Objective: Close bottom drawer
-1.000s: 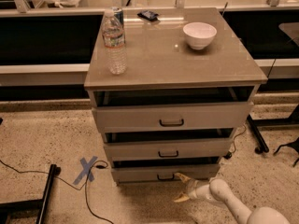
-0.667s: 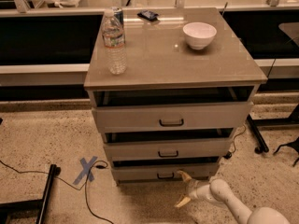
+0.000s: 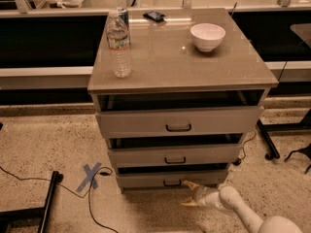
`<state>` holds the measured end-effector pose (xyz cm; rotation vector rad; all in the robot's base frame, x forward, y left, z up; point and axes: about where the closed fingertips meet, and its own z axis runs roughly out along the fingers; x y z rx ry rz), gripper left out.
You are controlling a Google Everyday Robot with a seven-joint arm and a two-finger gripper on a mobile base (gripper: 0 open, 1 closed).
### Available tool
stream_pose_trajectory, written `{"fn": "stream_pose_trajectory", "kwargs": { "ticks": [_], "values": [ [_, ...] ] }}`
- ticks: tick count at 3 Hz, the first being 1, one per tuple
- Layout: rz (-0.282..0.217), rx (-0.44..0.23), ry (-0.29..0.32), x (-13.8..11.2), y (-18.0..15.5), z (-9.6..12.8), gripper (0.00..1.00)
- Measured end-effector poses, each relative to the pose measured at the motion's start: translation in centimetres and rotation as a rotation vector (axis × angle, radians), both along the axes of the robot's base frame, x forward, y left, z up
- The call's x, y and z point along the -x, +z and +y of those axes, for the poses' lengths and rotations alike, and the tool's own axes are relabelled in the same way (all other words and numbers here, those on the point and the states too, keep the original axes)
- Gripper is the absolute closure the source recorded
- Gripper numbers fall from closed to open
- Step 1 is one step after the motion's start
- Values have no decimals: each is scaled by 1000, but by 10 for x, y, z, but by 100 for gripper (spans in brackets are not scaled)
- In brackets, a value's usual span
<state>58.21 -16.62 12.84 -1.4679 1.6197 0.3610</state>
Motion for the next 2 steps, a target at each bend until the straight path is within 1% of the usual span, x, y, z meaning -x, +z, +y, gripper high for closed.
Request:
{"fn": "stream_pose_trajectory", "kwargs": {
  "ticks": [1,2],
  "values": [
    [6,35,17,11,0,4,60],
    [24,26,35,43,8,7,59]
  ]
}}
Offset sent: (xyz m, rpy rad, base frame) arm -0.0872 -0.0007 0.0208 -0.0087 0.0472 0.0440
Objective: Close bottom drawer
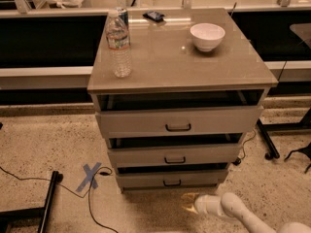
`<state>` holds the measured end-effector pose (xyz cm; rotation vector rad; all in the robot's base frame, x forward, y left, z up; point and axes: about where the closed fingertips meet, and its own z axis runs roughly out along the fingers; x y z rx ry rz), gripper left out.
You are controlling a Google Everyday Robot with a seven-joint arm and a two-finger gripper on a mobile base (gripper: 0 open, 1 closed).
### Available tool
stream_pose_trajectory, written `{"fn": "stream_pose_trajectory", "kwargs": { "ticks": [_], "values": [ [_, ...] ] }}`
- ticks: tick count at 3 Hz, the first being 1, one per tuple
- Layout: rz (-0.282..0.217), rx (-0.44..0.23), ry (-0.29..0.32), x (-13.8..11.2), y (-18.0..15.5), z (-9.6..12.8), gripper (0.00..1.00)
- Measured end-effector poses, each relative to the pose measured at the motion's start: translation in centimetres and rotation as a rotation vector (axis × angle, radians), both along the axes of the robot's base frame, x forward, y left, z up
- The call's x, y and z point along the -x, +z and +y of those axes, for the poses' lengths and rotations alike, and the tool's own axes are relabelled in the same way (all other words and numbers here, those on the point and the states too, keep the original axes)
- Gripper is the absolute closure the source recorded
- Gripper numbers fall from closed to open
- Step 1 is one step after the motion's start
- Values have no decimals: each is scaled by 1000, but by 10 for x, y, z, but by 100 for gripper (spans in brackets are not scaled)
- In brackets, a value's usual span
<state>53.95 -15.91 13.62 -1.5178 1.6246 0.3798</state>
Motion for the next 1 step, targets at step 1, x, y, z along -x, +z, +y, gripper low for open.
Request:
{"fn": "stream_pose_trajectory", "kwargs": {
  "ticks": [1],
  "values": [
    [7,-8,7,7,-1,5,36]
  ]
}}
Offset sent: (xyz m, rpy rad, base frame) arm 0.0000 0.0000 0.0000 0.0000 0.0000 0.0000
